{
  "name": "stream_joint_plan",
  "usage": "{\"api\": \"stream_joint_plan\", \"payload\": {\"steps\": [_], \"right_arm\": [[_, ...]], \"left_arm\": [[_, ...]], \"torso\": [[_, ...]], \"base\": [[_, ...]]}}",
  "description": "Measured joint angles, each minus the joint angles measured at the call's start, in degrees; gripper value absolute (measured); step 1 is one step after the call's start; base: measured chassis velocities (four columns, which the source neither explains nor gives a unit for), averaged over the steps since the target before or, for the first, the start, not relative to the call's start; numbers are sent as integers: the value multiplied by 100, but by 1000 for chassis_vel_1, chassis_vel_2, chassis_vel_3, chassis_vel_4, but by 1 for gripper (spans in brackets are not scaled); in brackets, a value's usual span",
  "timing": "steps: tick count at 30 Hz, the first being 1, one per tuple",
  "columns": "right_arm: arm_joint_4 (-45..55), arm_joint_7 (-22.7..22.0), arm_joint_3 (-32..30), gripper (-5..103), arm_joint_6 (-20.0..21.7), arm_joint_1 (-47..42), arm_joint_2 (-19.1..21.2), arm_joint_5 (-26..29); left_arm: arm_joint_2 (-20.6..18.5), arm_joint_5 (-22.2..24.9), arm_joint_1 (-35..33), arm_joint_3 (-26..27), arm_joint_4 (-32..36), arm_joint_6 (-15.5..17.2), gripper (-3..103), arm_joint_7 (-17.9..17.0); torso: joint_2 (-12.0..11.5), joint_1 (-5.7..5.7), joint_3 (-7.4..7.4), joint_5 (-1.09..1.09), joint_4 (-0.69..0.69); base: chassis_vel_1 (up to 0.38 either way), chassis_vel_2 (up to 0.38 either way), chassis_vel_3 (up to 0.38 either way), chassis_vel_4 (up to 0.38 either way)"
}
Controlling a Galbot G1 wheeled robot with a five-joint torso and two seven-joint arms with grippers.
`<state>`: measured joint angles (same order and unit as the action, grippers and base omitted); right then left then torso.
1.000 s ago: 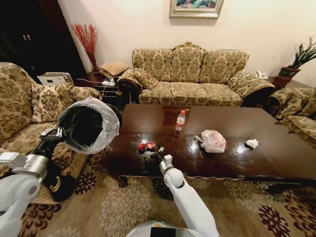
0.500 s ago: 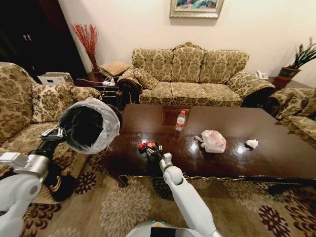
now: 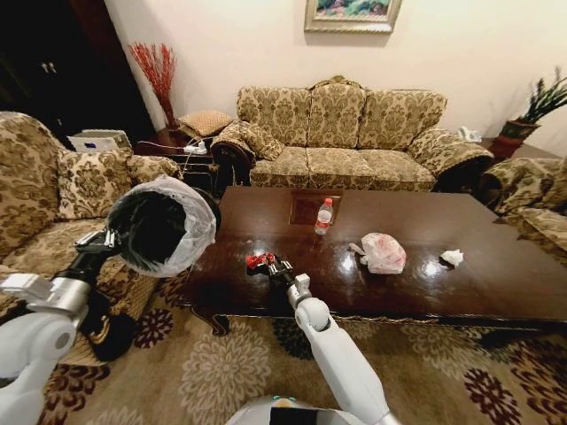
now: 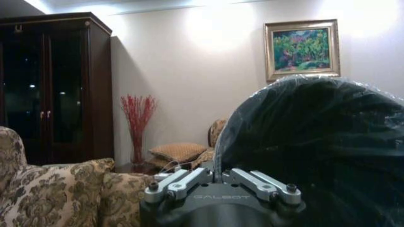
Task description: Move to the front of the table and place the trash on the table into the trash bin.
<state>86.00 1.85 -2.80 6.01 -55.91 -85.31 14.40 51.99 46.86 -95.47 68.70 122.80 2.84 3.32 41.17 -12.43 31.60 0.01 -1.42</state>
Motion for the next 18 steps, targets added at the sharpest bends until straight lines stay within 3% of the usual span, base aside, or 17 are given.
{"api": "stream_joint_plan", "payload": {"steps": [1,2,4,7,16,17,18], "right_arm": [[105,-1,-34,14,-6,-51,79,45],[120,-1,-39,10,-16,-60,105,54],[126,-1,-46,10,-24,-65,122,60],[152,-3,-82,2,-33,-81,175,106],[152,29,-102,1,-114,-96,175,264],[161,78,-100,12,-172,-94,166,355],[180,96,-96,12,-181,-92,158,409]], "left_arm": [[-10,-1,-2,-10,-4,0,1,4],[-13,-2,4,-21,-7,0,1,4],[-15,-3,9,-31,-7,0,1,4],[-12,-8,55,-97,-6,-1,1,1],[-3,-11,49,-104,-1,0,1,1],[-1,-12,38,-92,-1,0,1,2],[-1,-12,32,-83,-2,0,1,3]], "torso": [[0,0,0,0,0],[0,0,0,1,0],[0,0,0,0,0],[0,0,0,0,0],[0,0,0,0,0],[0,0,0,0,0],[0,0,0,0,0]], "base": [[0,0,0,0],[0,0,0,0],[0,0,0,0],[0,0,0,0],[0,0,0,0],[0,0,0,0],[0,0,0,0]]}}
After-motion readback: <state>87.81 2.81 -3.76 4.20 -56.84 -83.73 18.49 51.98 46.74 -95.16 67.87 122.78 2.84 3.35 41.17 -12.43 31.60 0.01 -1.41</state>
